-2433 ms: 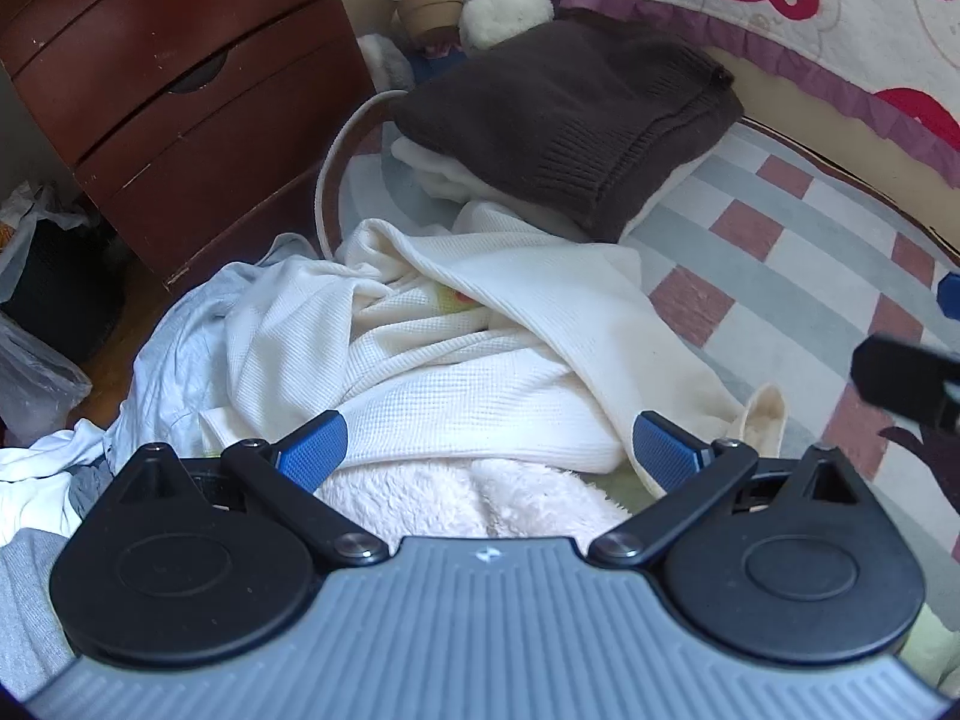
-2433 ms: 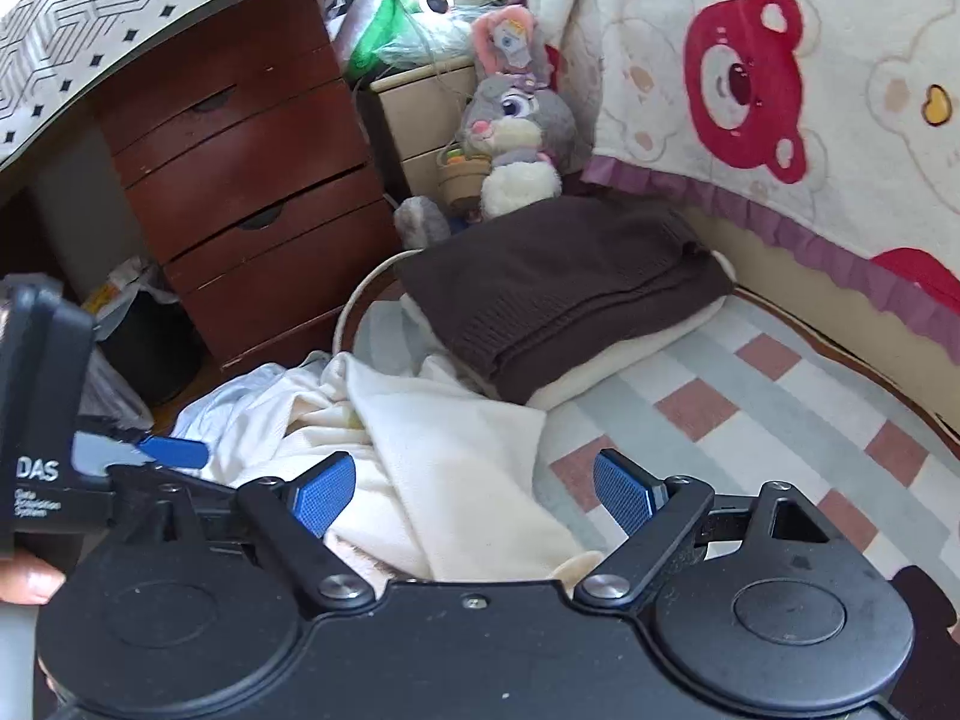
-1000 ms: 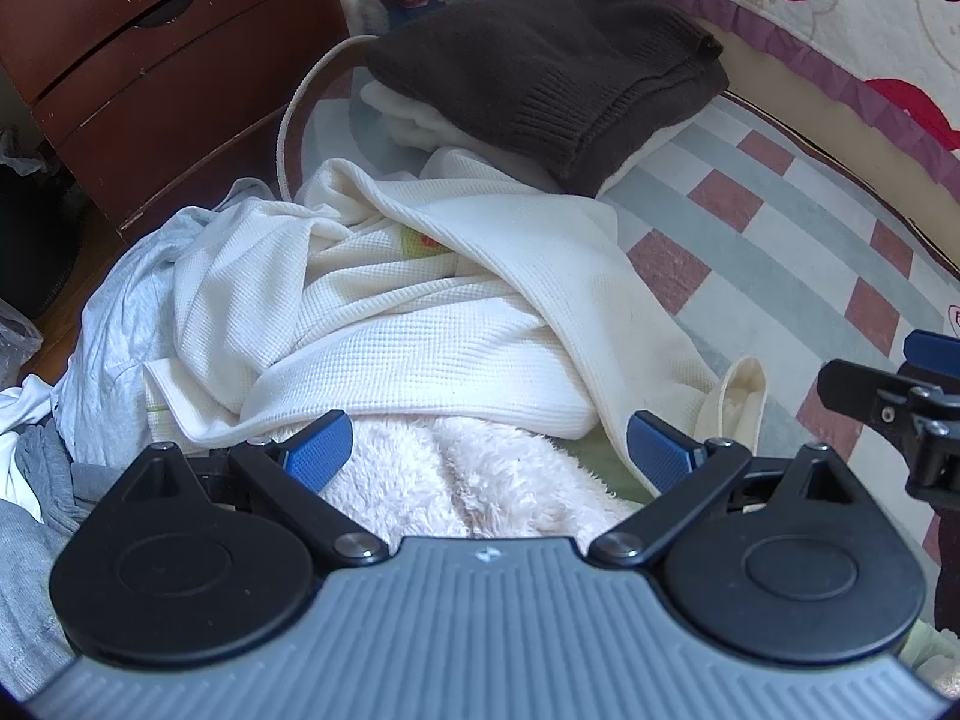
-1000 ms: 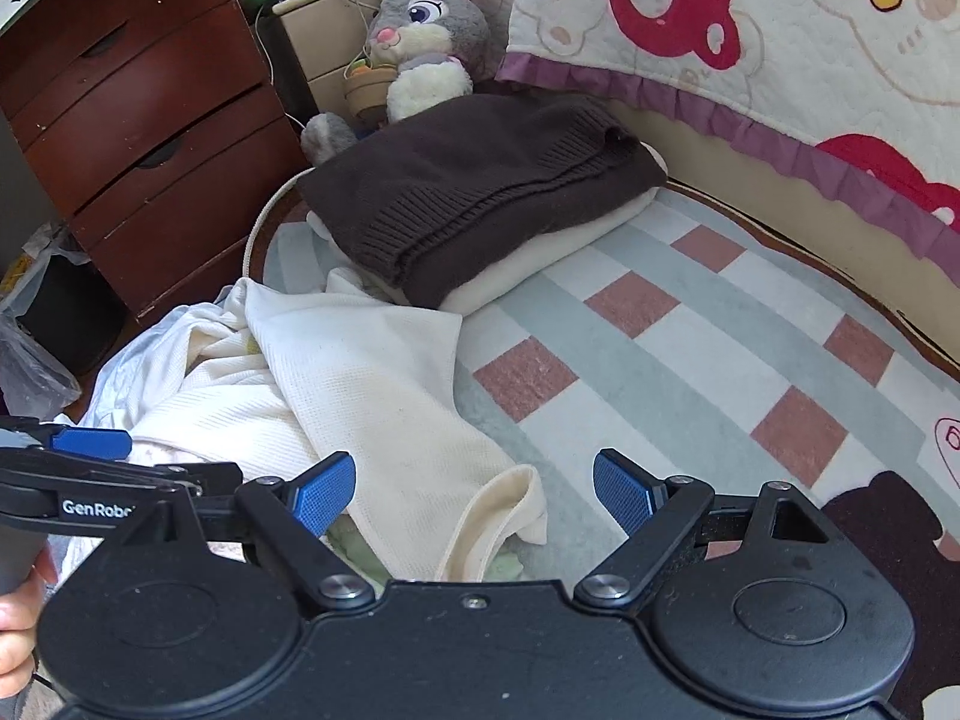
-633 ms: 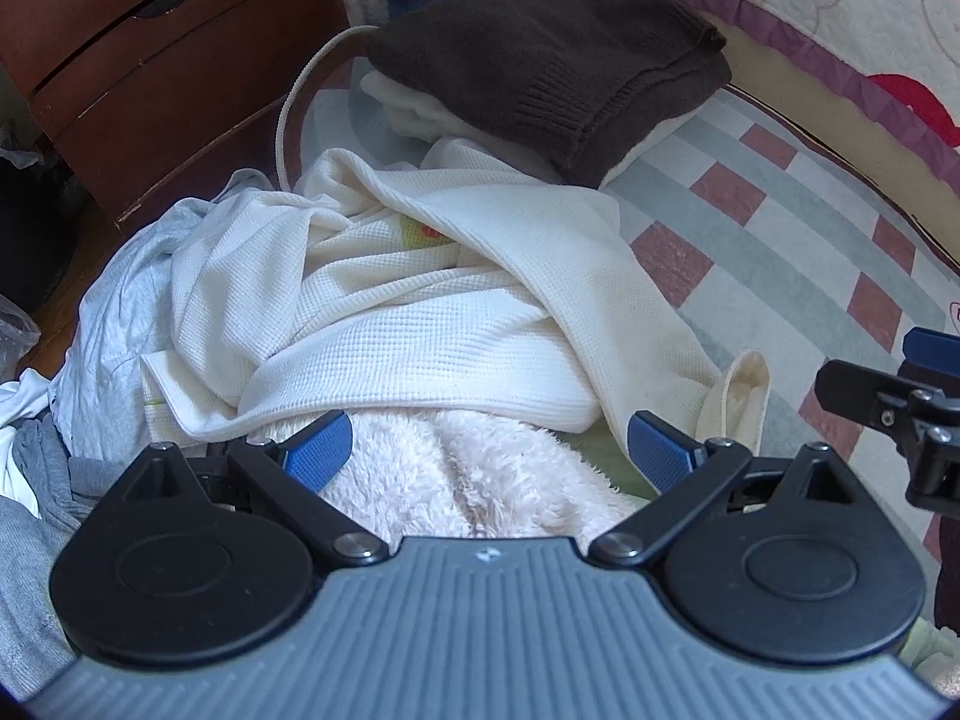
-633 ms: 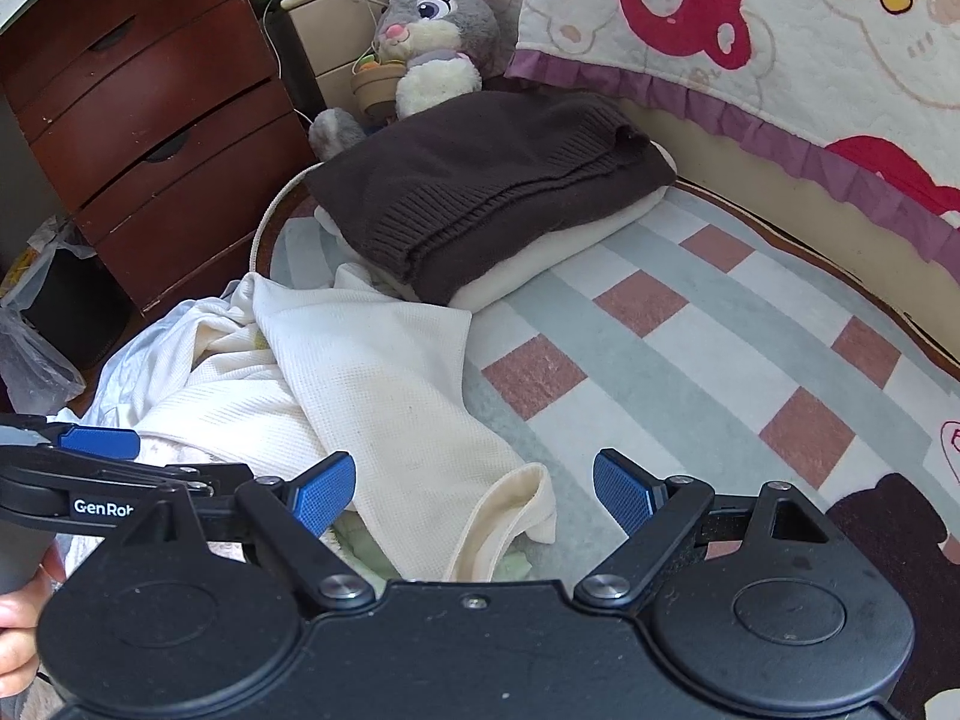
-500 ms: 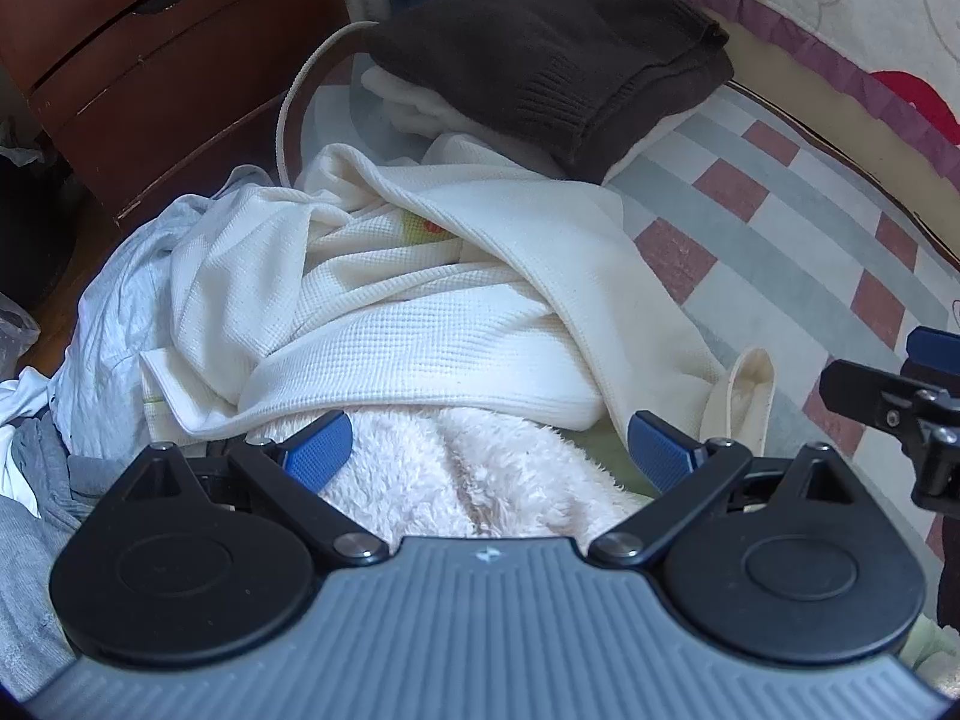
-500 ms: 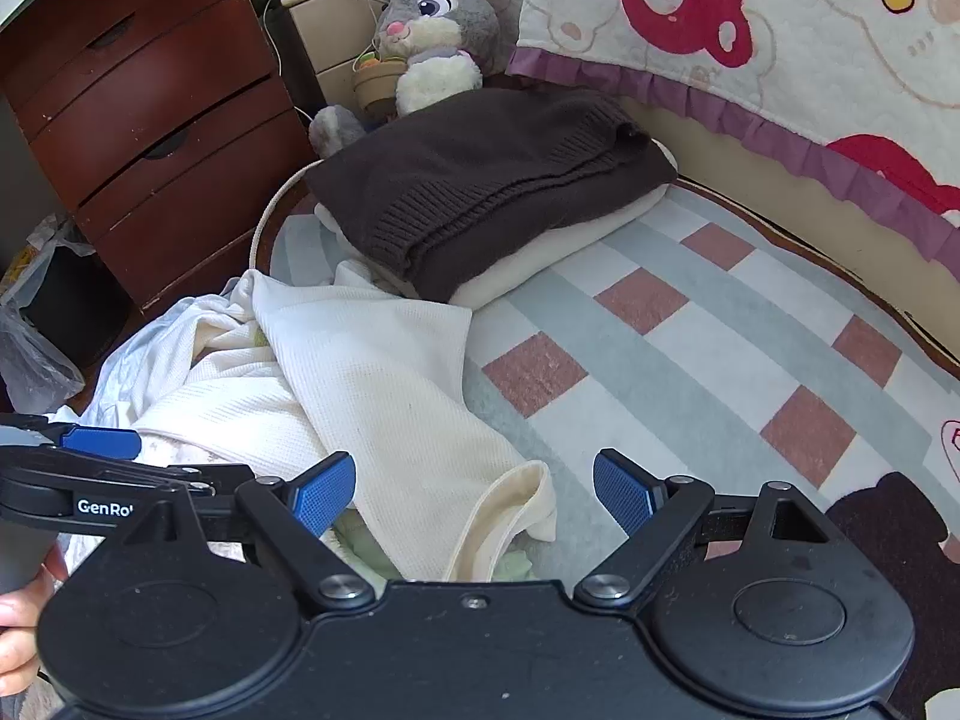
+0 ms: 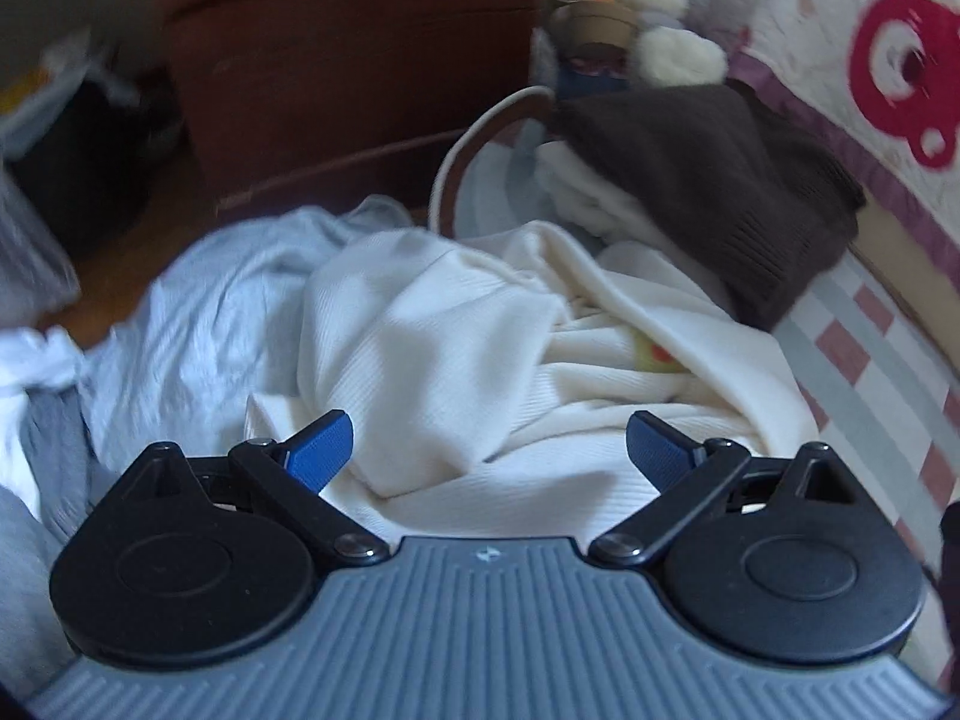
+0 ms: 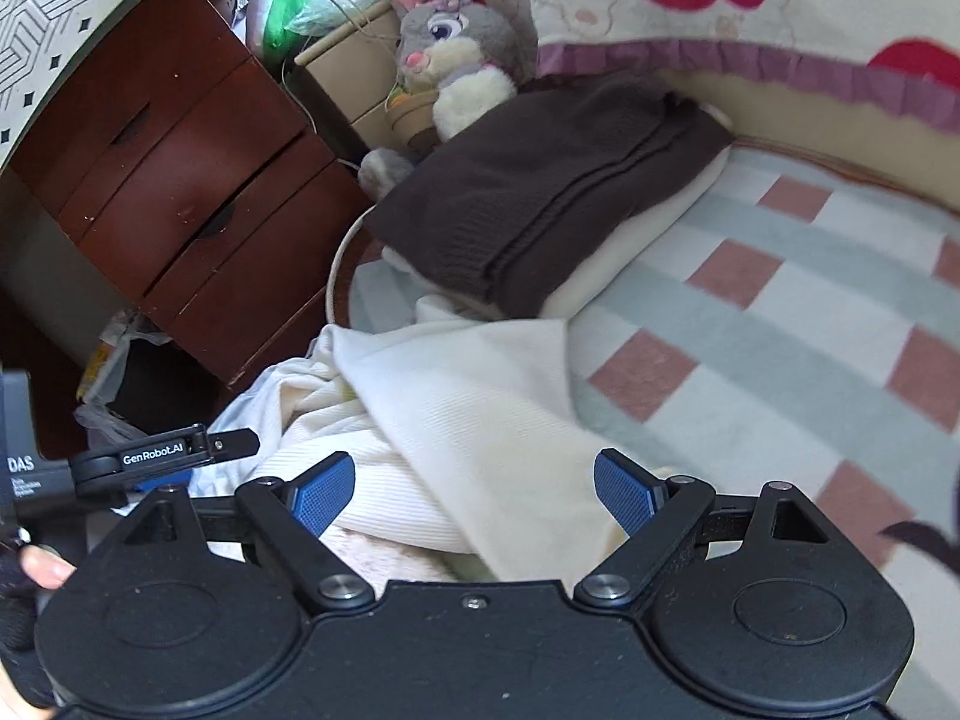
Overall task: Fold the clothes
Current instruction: 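Close both grippers on the cream cloth edge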
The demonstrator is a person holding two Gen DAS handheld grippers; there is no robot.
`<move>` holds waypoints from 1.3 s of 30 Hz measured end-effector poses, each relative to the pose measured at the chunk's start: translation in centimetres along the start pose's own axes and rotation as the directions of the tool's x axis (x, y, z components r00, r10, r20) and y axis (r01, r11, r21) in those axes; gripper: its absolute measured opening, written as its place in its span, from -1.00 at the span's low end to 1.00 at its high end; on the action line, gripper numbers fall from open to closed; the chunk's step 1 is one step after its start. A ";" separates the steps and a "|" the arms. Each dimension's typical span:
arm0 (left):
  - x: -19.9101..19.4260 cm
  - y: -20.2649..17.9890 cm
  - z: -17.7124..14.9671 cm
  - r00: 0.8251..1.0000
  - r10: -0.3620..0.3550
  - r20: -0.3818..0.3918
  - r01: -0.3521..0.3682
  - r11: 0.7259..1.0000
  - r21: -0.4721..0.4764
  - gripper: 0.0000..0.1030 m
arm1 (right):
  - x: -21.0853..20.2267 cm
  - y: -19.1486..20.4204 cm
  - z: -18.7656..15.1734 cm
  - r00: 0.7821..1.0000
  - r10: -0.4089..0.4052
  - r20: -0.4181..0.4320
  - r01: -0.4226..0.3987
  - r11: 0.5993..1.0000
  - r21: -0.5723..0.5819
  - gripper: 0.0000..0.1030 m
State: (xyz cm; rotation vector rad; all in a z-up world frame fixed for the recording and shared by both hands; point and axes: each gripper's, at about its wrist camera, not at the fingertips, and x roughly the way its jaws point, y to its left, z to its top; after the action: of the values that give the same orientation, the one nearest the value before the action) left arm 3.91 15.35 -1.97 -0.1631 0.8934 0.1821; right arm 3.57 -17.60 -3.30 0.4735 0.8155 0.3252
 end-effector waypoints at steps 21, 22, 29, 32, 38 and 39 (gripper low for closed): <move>7.3 6.4 0.9 0.967 -0.245 -0.073 0.239 0.968 -0.082 0.81 | 14.9 -2.0 4.0 0.988 0.010 -0.151 0.029 0.966 0.256 0.87; 7.7 6.1 0.8 0.963 -0.259 -0.079 0.253 0.964 -0.083 0.87 | 15.8 -2.0 4.1 0.987 0.000 -0.160 0.040 0.968 0.248 0.97; 10.8 4.3 0.7 0.928 -0.354 -0.116 0.345 0.934 -0.093 -0.13 | 18.4 -1.6 4.2 0.982 0.124 -0.142 -0.084 0.962 0.261 0.25; 9.6 2.7 0.9 0.938 -0.339 -0.071 0.340 0.941 -0.002 -0.59 | 16.5 0.6 4.1 0.983 0.154 -0.103 -0.139 0.980 0.140 -0.17; 5.1 -0.7 0.7 0.952 -0.298 0.069 0.282 0.942 0.184 -0.76 | 10.5 2.8 4.3 0.961 0.276 -0.007 -0.275 0.958 0.084 -0.33; 4.2 -1.1 0.8 0.946 -0.311 0.088 0.290 0.937 0.195 -0.76 | 9.1 3.1 4.5 0.961 0.278 0.009 -0.278 0.958 0.068 -0.33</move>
State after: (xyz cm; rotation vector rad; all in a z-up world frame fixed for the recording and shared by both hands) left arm 7.31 14.86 -4.66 -0.1173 0.7526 -0.1739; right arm 12.54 -12.08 -4.63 0.6546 0.7624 0.5587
